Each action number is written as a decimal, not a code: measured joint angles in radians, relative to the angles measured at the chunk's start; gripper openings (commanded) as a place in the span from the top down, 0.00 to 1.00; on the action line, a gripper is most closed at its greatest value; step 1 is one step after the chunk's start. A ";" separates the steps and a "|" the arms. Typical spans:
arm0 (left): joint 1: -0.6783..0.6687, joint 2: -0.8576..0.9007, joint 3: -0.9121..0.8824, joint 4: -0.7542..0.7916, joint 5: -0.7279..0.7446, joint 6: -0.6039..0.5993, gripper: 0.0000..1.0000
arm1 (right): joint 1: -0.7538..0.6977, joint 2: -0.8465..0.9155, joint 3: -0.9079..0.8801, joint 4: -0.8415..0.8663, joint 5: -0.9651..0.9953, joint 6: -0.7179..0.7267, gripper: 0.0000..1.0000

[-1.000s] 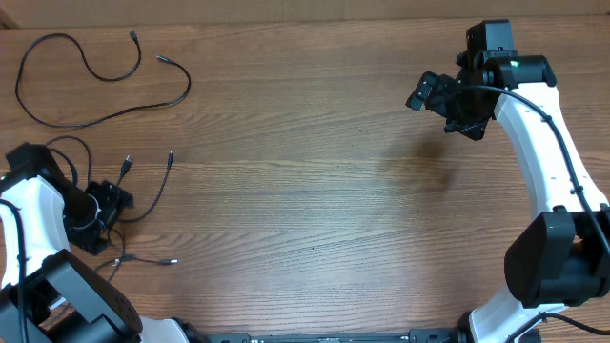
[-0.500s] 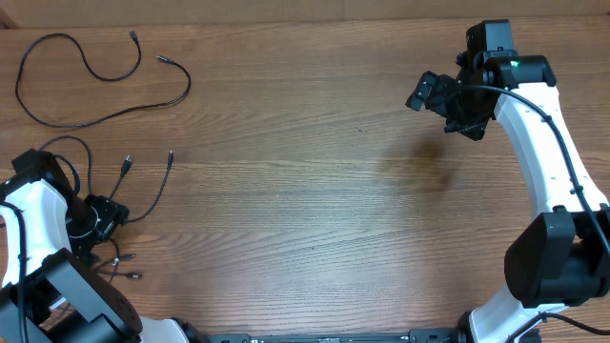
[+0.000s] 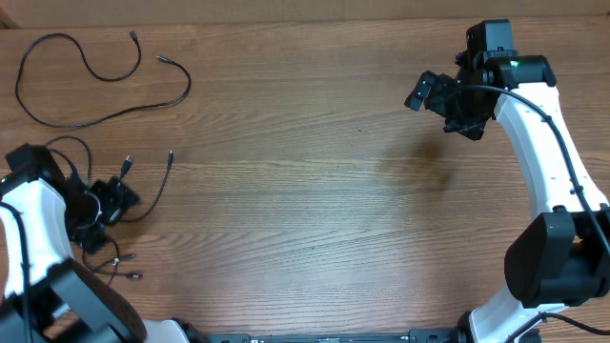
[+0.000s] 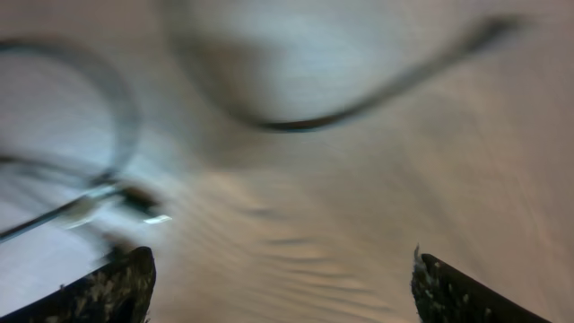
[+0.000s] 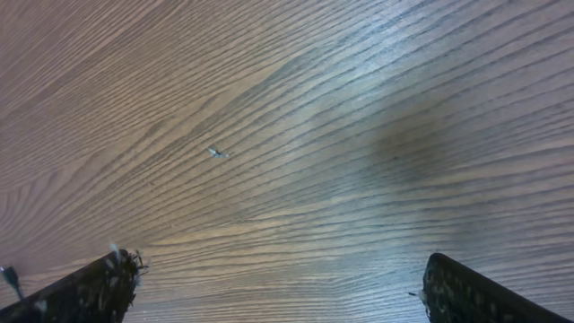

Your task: Untangle cables

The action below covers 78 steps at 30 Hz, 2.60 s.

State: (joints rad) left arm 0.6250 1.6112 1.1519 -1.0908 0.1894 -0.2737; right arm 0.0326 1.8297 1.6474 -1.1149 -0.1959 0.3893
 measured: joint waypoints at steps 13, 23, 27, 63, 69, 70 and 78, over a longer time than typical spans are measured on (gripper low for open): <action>-0.475 -0.492 0.020 0.089 0.225 0.091 0.00 | 0.000 -0.011 0.000 -0.059 -0.099 0.000 0.00; -0.554 -0.602 0.020 0.058 0.226 0.091 0.00 | 0.027 -0.272 -0.002 -0.216 0.020 0.002 0.02; -0.554 -0.586 0.020 0.046 0.225 0.091 0.00 | 0.061 -0.413 -0.003 -0.260 0.066 0.003 0.02; -0.580 -0.518 0.018 -0.053 0.202 0.130 0.01 | 0.099 -1.088 -0.136 -0.336 0.192 0.003 0.00; -0.595 -0.978 -0.104 -0.016 0.140 0.130 0.00 | 0.099 -1.088 -0.137 -0.317 0.206 0.003 0.00; -0.595 -1.042 -0.129 -0.011 0.132 0.126 0.00 | 0.099 -1.087 -0.138 -0.315 0.208 0.003 0.00; -0.596 -1.363 -0.270 0.019 0.063 0.120 0.00 | 0.099 -1.086 -0.140 -0.265 0.214 0.003 0.00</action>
State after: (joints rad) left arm 0.0292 0.2481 0.8818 -1.0721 0.2527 -0.1539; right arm 0.1318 0.7437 1.5074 -1.3796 0.0181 0.3920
